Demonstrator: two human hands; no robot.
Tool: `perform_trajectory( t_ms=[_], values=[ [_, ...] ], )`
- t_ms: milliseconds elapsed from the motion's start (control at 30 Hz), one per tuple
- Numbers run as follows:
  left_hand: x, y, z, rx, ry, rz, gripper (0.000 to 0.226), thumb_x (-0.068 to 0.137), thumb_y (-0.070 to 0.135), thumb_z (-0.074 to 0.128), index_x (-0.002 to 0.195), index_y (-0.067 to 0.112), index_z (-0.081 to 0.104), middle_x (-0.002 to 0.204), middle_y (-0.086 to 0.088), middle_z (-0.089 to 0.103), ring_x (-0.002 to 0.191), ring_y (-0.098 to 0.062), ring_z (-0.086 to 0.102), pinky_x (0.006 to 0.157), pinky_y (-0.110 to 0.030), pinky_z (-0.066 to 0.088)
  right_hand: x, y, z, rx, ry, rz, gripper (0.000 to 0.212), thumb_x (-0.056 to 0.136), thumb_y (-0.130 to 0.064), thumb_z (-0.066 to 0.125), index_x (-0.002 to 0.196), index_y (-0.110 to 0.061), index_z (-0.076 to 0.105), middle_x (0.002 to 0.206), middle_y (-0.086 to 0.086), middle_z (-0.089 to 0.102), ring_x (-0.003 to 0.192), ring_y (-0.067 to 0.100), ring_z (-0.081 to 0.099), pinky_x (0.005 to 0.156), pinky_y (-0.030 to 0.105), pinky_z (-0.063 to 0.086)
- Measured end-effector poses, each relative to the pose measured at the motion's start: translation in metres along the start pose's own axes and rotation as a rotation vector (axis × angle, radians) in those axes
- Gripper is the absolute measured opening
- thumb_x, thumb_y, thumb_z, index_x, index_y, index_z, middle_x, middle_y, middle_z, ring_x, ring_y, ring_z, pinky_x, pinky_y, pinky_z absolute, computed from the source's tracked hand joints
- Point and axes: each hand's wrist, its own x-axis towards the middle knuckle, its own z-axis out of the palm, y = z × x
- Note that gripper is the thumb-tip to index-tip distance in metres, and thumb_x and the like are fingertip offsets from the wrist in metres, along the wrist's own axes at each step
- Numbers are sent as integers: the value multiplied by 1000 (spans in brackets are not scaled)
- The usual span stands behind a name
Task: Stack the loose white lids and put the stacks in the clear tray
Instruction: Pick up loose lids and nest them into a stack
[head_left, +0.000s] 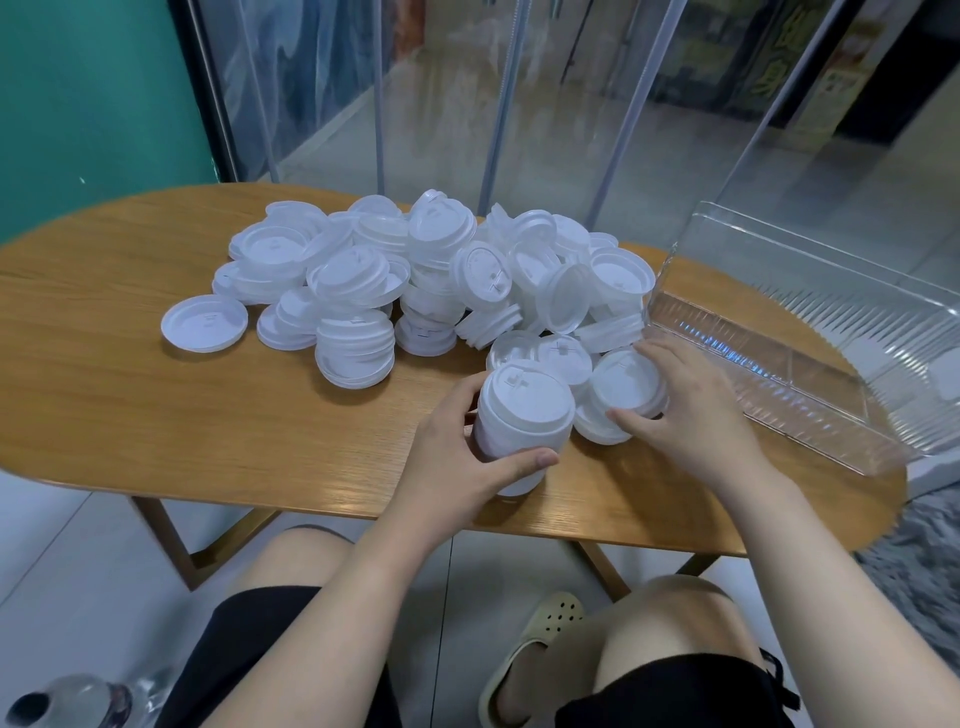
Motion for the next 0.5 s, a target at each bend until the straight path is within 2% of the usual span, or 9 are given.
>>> perform_trajectory(
  t_ms=[100, 200, 267, 400, 433, 500],
  values=[
    [0, 0, 0, -1, -1, -1, 84, 62, 52, 91, 137, 39, 54, 129, 23, 63, 119, 6, 57, 89, -7, 46, -1, -1, -1, -4, 2, 28, 76, 78, -38, 88, 144, -15, 56, 147, 3, 56, 142, 25, 45, 119, 46, 29],
    [1, -1, -1, 8, -6, 0, 84, 63, 52, 92, 138, 39, 53, 129, 23, 62, 119, 5, 56, 89, -7, 46, -2, -8, -7, 121, 55, 50, 74, 77, -38, 88, 140, -15, 58, 142, 3, 60, 137, 25, 49, 117, 44, 35],
    [1, -1, -1, 8, -6, -3, 84, 64, 51, 92, 138, 40, 53, 130, 23, 62, 120, 4, 56, 89, -7, 47, -3, -19, -14, 224, 99, 43, 71, 77, -38, 88, 139, -17, 60, 139, -1, 61, 132, 18, 52, 113, 35, 38],
    [2, -1, 0, 3, 3, 0, 81, 66, 46, 94, 137, 40, 54, 128, 24, 63, 119, 3, 58, 90, -8, 47, -7, -50, -31, 430, 130, 34, 62, 77, -49, 85, 131, -30, 61, 124, -28, 59, 114, -11, 54, 97, 8, 38],
    [1, 0, 0, -2, 3, 0, 81, 66, 44, 94, 136, 39, 55, 127, 24, 64, 119, 3, 58, 90, -9, 48, -7, -58, -33, 479, 109, 17, 62, 76, -54, 84, 130, -33, 62, 122, -30, 59, 113, -13, 54, 93, 4, 39],
    [1, 1, 0, -8, 1, 2, 80, 67, 42, 94, 136, 39, 55, 125, 23, 65, 117, 2, 60, 89, -11, 49, -10, -72, -34, 537, 38, -27, 70, 72, -66, 82, 131, -32, 64, 126, -25, 64, 118, -8, 57, 94, 7, 43]
  ],
)
